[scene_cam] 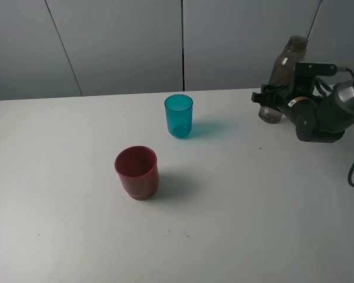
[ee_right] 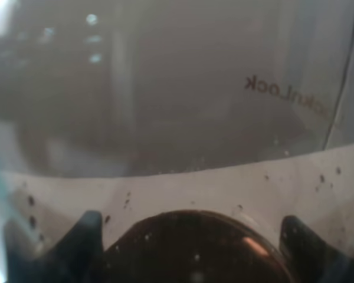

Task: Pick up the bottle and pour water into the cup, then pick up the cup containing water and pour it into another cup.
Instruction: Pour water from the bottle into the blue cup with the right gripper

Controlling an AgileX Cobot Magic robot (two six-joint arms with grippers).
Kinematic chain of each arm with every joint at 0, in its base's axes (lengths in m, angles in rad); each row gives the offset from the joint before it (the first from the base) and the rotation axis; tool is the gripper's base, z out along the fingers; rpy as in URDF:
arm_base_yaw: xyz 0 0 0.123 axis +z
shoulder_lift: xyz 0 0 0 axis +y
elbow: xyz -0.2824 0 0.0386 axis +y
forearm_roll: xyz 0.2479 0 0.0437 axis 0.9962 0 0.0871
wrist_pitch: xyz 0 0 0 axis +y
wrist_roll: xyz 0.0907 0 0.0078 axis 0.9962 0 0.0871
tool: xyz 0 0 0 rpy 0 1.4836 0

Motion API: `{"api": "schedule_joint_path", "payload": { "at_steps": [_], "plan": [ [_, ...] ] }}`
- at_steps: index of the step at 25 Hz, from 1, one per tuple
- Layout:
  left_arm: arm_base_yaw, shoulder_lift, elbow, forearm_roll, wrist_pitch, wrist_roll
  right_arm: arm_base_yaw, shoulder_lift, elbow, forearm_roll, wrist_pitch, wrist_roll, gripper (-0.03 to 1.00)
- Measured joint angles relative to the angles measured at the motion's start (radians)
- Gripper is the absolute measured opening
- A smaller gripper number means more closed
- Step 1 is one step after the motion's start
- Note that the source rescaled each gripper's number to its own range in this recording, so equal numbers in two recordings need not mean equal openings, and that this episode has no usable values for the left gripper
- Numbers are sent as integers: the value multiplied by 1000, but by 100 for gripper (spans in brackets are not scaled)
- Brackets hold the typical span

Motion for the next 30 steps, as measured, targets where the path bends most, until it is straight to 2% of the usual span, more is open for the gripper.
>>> {"api": "schedule_joint_path", "payload": {
  "at_steps": [7,14,23,26,30],
  "plan": [
    [0,0,0,0,0,0,0,-21,0,-32,42,4,2],
    [0,0,0,0,0,-2,8,-147,0,-108,232,4,2],
    [0,0,0,0,0,-2,152,-223,-54,-153,272,2,2],
    [0,0,0,0,0,-2,195,-223,-99,-155,294,-47,2],
    [0,0,0,0,0,-2,239,-223,-152,-155,331,-176,2]
  ]
}}
